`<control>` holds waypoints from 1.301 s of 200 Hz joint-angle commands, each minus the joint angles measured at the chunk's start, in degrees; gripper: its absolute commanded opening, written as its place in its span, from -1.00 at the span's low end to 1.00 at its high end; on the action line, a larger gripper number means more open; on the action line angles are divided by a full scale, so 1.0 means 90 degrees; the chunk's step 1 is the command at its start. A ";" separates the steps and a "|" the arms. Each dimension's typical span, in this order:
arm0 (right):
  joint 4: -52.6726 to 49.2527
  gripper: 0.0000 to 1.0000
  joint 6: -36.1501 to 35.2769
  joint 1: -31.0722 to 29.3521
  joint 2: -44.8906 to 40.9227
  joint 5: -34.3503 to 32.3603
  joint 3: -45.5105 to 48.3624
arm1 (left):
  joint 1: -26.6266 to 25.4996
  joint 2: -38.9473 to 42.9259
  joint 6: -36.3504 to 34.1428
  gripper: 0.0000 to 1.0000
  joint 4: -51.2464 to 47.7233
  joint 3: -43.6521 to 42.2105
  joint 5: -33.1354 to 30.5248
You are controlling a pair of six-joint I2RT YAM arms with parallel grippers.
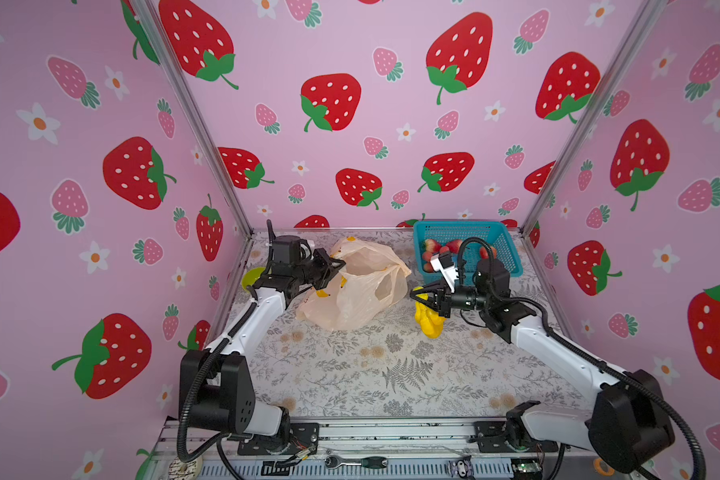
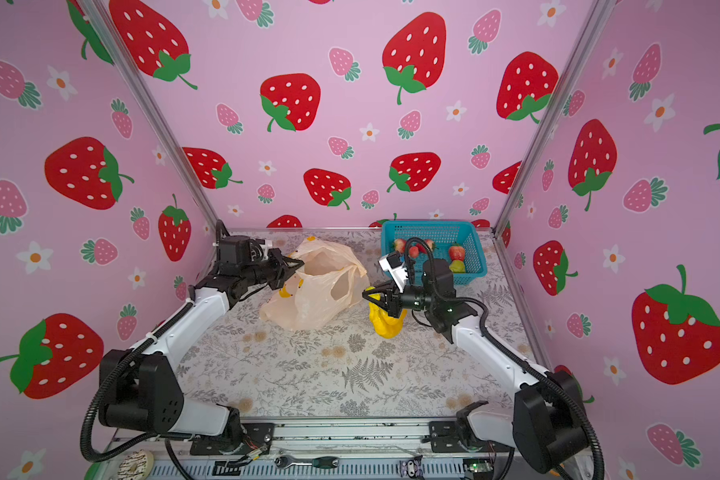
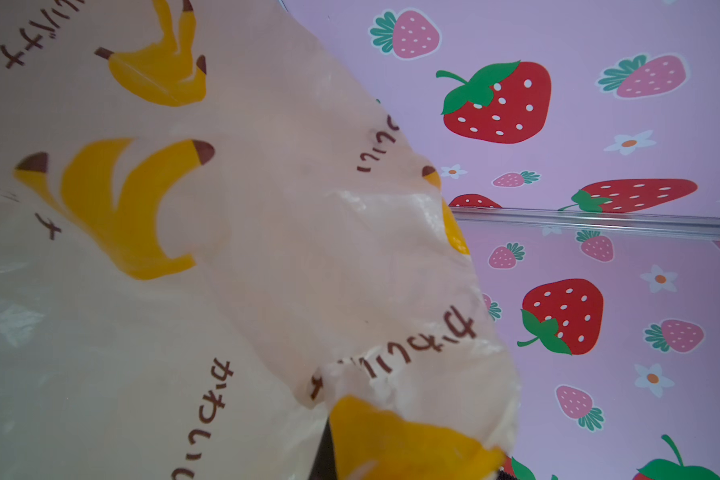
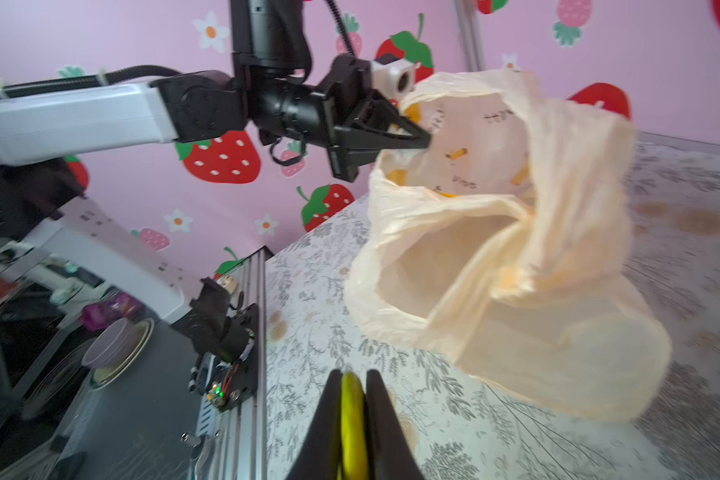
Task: Place the fake fruits into the plastic bag and tie a complex knot
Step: 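Lift the banana with the right gripper and carry it toward the bag opening, then hold the bag handle with the left gripper while the right brings the banana over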
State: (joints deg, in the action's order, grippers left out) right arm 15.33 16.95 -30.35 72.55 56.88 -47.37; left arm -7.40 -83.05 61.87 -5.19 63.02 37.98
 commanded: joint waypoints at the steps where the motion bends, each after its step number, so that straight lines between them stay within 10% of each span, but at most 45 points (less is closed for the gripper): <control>1: 0.0741 -1.00 -0.0397 -0.0091 0.0190 0.1314 -0.0144 | -0.0134 -0.0094 -0.0257 -1.00 -0.0286 0.0449 0.0263; 260: 0.2505 -1.00 -0.0240 -0.1246 0.1595 0.2710 -0.1704 | -0.0493 -0.1050 -0.1654 -1.00 -0.1852 0.1710 0.1405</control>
State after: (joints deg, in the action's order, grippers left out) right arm 35.62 16.45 -41.06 85.93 78.46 -59.99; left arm -11.53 -92.05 48.99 -19.90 74.89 48.51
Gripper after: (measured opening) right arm 0.119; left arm 0.049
